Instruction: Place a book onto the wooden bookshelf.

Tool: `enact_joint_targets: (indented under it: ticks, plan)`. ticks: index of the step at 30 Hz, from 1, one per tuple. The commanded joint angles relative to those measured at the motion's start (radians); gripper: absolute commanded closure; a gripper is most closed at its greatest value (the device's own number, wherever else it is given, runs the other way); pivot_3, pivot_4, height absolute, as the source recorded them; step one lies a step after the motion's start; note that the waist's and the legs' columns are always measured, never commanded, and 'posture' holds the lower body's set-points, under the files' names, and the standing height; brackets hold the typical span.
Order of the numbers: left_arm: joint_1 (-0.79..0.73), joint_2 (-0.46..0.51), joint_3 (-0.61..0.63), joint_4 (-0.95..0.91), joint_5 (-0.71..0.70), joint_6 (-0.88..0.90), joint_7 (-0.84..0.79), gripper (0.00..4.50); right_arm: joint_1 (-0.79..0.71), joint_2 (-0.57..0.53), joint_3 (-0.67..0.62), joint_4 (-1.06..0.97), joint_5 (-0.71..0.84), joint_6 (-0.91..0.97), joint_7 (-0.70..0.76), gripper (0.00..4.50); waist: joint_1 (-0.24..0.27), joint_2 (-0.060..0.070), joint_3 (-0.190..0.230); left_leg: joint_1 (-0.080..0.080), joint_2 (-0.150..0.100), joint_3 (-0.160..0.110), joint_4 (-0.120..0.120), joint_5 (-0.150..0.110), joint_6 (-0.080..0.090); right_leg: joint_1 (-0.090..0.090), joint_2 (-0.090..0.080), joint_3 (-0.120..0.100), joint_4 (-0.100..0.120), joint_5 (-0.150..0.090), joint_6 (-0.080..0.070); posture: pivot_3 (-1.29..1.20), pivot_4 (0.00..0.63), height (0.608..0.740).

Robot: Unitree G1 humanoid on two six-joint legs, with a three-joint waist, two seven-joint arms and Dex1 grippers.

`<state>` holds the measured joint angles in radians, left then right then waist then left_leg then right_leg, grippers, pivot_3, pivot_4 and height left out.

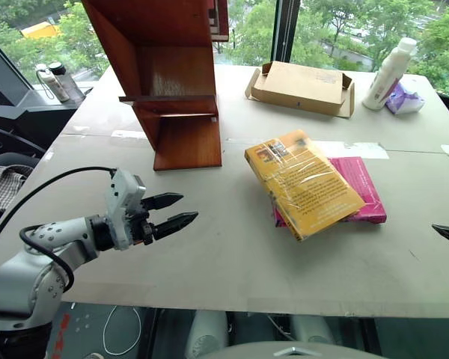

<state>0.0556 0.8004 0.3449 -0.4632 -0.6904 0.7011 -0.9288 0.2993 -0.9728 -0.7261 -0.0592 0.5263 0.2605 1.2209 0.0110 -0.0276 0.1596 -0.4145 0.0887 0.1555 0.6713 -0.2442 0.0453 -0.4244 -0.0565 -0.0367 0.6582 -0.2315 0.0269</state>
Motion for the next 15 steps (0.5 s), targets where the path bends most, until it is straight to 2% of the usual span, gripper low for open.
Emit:
enact_joint_targets:
  ticks: [1,7,11,15]
  plan:
    - [-0.004,0.015,0.020,-0.048,-0.035,0.010,0.006,1.06,-0.035,-0.006,-0.010,-0.046,0.004,0.018,-0.046,0.04,0.000,0.000,0.000,0.000,0.000,0.000,0.000,0.000,0.000,0.000,0.000,0.000,0.000,0.000,0.000,0.00,0.150,0.733]
    - [-0.064,0.007,0.022,-0.063,-0.116,0.036,0.022,1.06,-0.114,0.020,0.045,-0.189,0.049,0.149,-0.186,0.04,0.000,0.001,0.000,0.000,0.000,0.000,0.000,0.000,0.000,0.000,0.000,0.000,0.000,0.000,0.000,0.00,0.150,0.733]
    - [-0.084,0.018,0.012,-0.091,-0.149,0.035,0.010,1.06,-0.219,-0.025,0.149,-0.279,0.043,0.316,-0.320,0.04,-0.002,0.001,0.000,-0.001,0.000,-0.001,0.000,0.000,0.000,0.000,0.000,0.000,0.000,0.000,0.000,0.00,0.150,0.733]
    - [-0.077,0.036,0.002,-0.147,-0.182,0.036,-0.007,1.06,-0.417,-0.046,0.316,-0.243,0.007,0.429,-0.413,1.23,-0.015,0.001,-0.001,0.000,0.000,0.000,0.000,0.000,0.000,-0.001,0.000,0.000,0.000,0.000,0.000,0.00,0.150,0.733]
